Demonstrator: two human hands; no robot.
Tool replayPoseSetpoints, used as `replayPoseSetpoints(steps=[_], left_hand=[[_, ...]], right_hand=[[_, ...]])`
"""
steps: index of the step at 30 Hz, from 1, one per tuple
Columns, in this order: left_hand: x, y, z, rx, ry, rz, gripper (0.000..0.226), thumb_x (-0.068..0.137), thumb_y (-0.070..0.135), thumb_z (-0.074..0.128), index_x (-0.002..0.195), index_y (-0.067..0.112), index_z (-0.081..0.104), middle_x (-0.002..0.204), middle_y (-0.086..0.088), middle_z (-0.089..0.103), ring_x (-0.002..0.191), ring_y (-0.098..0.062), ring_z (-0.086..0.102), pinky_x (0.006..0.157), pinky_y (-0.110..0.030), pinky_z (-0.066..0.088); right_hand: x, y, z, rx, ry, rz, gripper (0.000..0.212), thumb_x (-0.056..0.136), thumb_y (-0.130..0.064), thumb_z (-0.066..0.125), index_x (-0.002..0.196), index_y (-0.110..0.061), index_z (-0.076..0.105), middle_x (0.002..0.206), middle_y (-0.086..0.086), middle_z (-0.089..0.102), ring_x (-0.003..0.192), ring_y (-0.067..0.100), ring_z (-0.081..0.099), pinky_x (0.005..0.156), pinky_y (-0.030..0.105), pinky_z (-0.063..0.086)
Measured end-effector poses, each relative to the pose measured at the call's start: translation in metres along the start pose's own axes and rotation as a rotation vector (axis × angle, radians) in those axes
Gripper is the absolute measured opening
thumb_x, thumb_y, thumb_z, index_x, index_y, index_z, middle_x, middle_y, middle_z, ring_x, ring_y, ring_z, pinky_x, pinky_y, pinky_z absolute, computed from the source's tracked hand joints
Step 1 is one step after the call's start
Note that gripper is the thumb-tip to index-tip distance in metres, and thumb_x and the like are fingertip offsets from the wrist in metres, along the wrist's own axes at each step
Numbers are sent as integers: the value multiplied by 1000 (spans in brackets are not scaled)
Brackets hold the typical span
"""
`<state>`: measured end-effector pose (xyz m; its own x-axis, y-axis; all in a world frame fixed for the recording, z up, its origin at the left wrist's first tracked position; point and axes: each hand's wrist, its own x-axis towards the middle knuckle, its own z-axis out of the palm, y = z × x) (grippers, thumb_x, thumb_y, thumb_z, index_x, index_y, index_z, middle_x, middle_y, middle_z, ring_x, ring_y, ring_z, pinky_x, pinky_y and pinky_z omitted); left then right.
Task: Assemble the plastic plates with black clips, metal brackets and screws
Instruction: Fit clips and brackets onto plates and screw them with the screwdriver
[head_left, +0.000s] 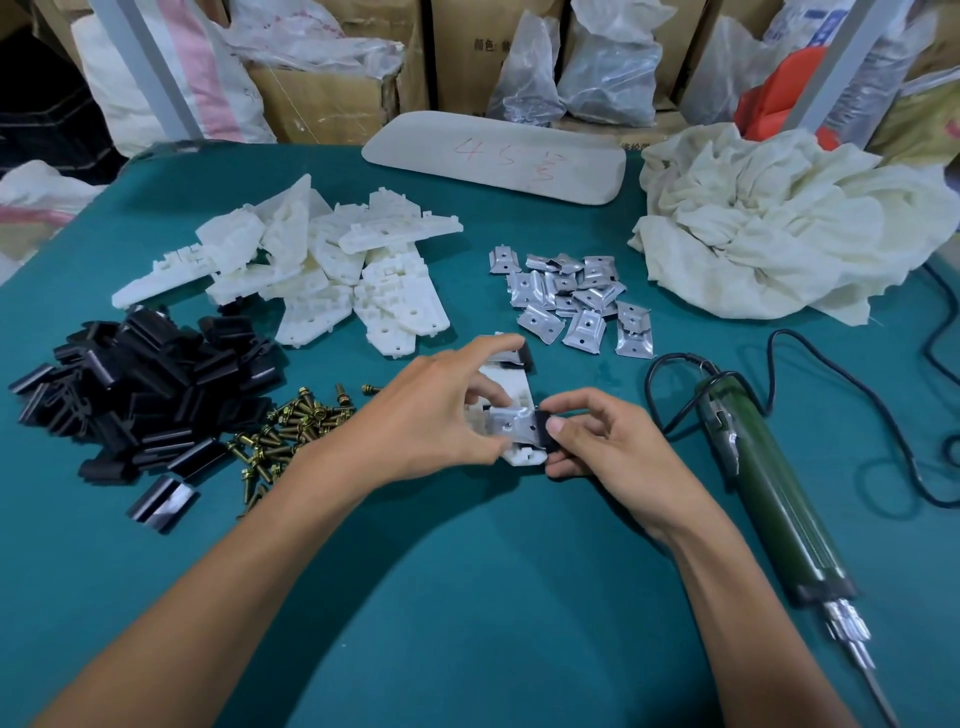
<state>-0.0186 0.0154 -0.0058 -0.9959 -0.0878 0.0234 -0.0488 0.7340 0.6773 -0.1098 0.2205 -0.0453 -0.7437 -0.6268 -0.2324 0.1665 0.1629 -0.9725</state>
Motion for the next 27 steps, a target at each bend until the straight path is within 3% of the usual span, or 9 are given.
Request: replayPoseSetpoints(steps=[6, 10, 15, 18, 21, 23, 24, 25, 27], left_hand=[[-8, -7, 10, -152, 75, -28, 80, 66, 52, 82, 135, 58, 41, 103, 33, 69, 94, -2, 60, 80, -10, 43], [-9, -9, 13, -174, 76, -36, 78, 67, 50, 86, 133, 57, 44, 104, 31, 70, 92, -5, 60, 82, -15, 46], [-14, -15, 22, -219, 122, -26, 76, 68, 51, 88, 132, 55, 48, 110, 32, 67, 112, 1, 52, 89, -21, 38], [-17, -17, 33, -233, 252, -66, 69, 60, 66, 84, 122, 57, 55, 127, 32, 44, 127, 8, 29, 99, -15, 32], [-18, -13, 37, -287, 334, -134, 66, 55, 76, 78, 116, 62, 54, 133, 22, 27, 127, 16, 20, 95, -3, 27], [-18, -11, 34, -462, 287, -137, 65, 62, 66, 81, 121, 57, 55, 139, 16, 41, 120, 7, 44, 91, -4, 36], [-18, -11, 33, -609, 249, -123, 63, 68, 55, 84, 124, 51, 56, 131, 9, 56, 110, -5, 57, 89, -13, 45], [-18, -11, 32, -747, 217, -108, 60, 74, 44, 86, 127, 45, 57, 117, 1, 67, 99, -13, 62, 85, -23, 51], [-19, -10, 32, -879, 206, -96, 59, 79, 25, 85, 130, 36, 57, 104, -17, 69, 90, -21, 61, 83, -32, 56]], right_hand=[[0, -1, 0, -3, 4, 1, 9, 100, -8, 64, 107, -10, 69, 74, 7, 65, 65, 16, 68, 68, 24, 59], [-1, -4, 1, 20, 1, 16, 10, 97, -11, 68, 107, -10, 68, 74, 6, 69, 65, 16, 68, 68, 24, 59], [0, -9, 2, 45, 6, 36, 17, 90, -5, 75, 103, -9, 64, 74, 8, 72, 61, 19, 66, 64, 26, 59], [0, -11, 4, 110, 38, 10, 17, 91, 1, 71, 103, -8, 63, 76, 12, 72, 60, 20, 66, 62, 25, 59], [0, -12, 6, 187, 63, -27, 18, 92, 3, 69, 103, -9, 62, 80, 14, 74, 65, 23, 68, 65, 26, 59], [0, -13, 9, 214, 67, -54, 18, 93, 3, 68, 103, -10, 62, 86, 15, 76, 70, 23, 70, 66, 27, 60], [0, -13, 10, 218, 69, -64, 19, 93, 3, 68, 104, -11, 62, 88, 15, 77, 72, 24, 71, 66, 27, 60], [1, -13, 11, 214, 70, -70, 19, 93, 3, 68, 105, -11, 62, 90, 16, 77, 74, 25, 72, 67, 28, 60], [1, -12, 13, 199, 70, -75, 19, 93, 2, 69, 106, -10, 62, 94, 19, 77, 77, 27, 72, 69, 29, 60]])
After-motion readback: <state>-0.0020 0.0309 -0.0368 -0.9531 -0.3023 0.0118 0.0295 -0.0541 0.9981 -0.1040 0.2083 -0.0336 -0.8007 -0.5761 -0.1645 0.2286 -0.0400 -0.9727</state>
